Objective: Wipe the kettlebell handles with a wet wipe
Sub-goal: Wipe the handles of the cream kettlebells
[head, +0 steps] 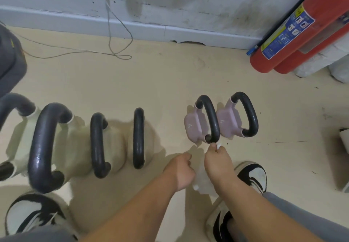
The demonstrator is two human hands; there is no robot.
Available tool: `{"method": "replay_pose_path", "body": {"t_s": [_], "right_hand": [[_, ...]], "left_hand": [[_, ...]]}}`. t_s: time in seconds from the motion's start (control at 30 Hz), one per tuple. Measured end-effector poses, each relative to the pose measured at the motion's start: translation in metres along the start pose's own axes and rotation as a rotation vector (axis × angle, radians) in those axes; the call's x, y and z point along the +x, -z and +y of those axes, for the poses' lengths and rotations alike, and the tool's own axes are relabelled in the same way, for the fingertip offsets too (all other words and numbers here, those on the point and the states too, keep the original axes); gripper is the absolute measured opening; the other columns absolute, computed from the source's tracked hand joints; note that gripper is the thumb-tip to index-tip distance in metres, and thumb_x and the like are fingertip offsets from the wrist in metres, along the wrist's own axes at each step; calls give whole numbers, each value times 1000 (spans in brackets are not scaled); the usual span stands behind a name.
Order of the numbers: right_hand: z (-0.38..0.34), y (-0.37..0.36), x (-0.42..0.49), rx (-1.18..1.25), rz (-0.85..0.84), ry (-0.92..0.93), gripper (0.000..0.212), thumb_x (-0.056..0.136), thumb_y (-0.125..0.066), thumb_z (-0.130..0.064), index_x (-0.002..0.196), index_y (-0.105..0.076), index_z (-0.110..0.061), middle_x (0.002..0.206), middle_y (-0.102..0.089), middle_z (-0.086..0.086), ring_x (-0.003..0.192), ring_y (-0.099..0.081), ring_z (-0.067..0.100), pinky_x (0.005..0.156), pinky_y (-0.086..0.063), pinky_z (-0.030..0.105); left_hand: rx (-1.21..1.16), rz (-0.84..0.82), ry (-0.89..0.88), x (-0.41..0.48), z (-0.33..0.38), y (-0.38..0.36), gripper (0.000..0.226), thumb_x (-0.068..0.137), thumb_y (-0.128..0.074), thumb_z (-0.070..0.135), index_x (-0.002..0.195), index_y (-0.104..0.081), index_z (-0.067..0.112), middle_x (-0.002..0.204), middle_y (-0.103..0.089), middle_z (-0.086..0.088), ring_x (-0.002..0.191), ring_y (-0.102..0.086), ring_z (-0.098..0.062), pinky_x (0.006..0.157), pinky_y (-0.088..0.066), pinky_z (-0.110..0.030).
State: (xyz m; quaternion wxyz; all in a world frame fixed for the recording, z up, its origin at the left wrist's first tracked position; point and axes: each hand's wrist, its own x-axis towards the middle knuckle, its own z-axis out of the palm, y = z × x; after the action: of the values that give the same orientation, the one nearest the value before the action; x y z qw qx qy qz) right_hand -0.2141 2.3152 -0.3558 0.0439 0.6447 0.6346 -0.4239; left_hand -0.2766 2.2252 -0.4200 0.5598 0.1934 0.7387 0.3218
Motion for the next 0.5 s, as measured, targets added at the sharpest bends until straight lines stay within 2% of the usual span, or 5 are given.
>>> {"method": "replay_pose_path", "body": {"t_s": [0.07, 0.13, 0.23, 0.37, 0.5], "right_hand": [[-2, -11, -14, 123, -116, -114, 48, 111, -30, -37, 140, -51, -5, 126, -61, 10, 113, -58, 30, 95, -45, 39], [-9, -19, -30, 197, -234, -146, 43, 110, -33, -41, 122, -61, -10, 117, -69, 10, 105, -65, 28, 90, -51, 38], [-16, -30, -51, 259, -309, -118, 41, 105, -48, -51, 104, -68, -15, 101, -76, 10, 96, -72, 27, 79, -54, 35], [-13, -46, -72, 398, -468, -213, 66, 79, -79, -63, 109, -75, -5, 107, -79, 17, 101, -76, 35, 96, -59, 46], [0, -63, -83, 409, -647, -252, 84, 63, -90, -67, 111, -74, 0, 111, -77, 20, 105, -75, 34, 108, -52, 50]], "left_hand": [[-135, -42, 25, -20, 0, 11, 25, 86, -45, 3, 99, -66, 8, 89, -64, -5, 88, -62, -22, 75, -43, -21], [-261, -42, 88, -38, -6, 25, 24, 91, -49, 6, 85, -68, 18, 81, -66, 5, 81, -61, -13, 73, -49, -20], [-475, -18, 227, -64, -19, 40, 24, 90, -55, 12, 90, -76, 22, 98, -76, -5, 99, -70, -26, 93, -57, -40], [-623, 21, 251, -93, -39, 54, 16, 87, -62, 4, 100, -68, 10, 99, -71, -13, 87, -68, -28, 87, -59, -42], [-773, -45, 363, -113, -60, 63, 37, 69, -72, 18, 104, -72, 8, 105, -75, -14, 98, -71, -31, 97, -55, -47]]}}
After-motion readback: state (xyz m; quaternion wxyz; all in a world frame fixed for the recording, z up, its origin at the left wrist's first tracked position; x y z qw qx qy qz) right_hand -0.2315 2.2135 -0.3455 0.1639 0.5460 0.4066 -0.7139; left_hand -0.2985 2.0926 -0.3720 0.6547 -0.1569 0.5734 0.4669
